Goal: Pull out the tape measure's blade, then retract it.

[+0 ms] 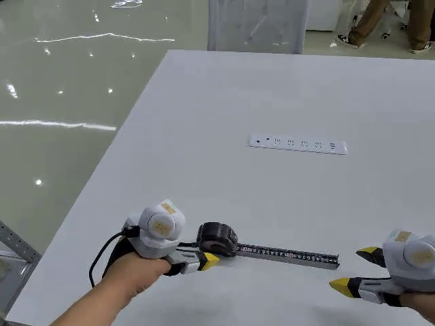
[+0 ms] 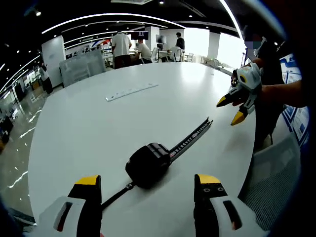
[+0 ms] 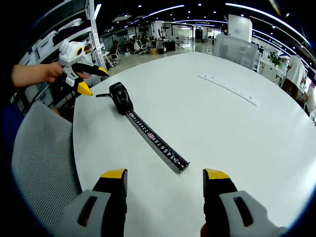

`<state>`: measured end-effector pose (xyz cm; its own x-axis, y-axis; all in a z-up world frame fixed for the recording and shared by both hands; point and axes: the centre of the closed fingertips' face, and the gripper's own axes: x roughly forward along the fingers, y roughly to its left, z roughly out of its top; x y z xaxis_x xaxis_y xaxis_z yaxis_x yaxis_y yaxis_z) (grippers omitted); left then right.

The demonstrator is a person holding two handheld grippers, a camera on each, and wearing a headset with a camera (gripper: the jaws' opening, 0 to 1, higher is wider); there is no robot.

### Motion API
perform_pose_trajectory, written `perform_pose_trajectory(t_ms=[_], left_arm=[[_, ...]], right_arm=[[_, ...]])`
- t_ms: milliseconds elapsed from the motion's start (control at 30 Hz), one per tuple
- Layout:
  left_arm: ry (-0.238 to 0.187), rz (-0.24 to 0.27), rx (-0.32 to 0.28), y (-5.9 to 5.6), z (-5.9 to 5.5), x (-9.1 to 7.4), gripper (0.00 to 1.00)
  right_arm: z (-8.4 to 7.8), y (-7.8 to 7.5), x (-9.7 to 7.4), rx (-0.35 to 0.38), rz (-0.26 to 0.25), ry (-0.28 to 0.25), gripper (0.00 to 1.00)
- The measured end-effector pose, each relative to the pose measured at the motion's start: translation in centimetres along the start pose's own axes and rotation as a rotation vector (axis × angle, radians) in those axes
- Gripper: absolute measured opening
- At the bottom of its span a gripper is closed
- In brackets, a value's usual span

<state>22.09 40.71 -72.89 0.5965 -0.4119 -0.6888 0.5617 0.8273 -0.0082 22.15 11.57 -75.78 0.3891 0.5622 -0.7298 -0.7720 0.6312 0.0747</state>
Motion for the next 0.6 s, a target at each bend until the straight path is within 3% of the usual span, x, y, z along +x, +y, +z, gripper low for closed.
perform_pose_trajectory(t_ms=[600], left_arm=[[-0.054, 0.029, -0.054, -1.5, 0.1, -4.1, 0.85]], right_arm=[[0.3, 3.4, -5.2, 0.105, -0.066, -0.059, 0.75]])
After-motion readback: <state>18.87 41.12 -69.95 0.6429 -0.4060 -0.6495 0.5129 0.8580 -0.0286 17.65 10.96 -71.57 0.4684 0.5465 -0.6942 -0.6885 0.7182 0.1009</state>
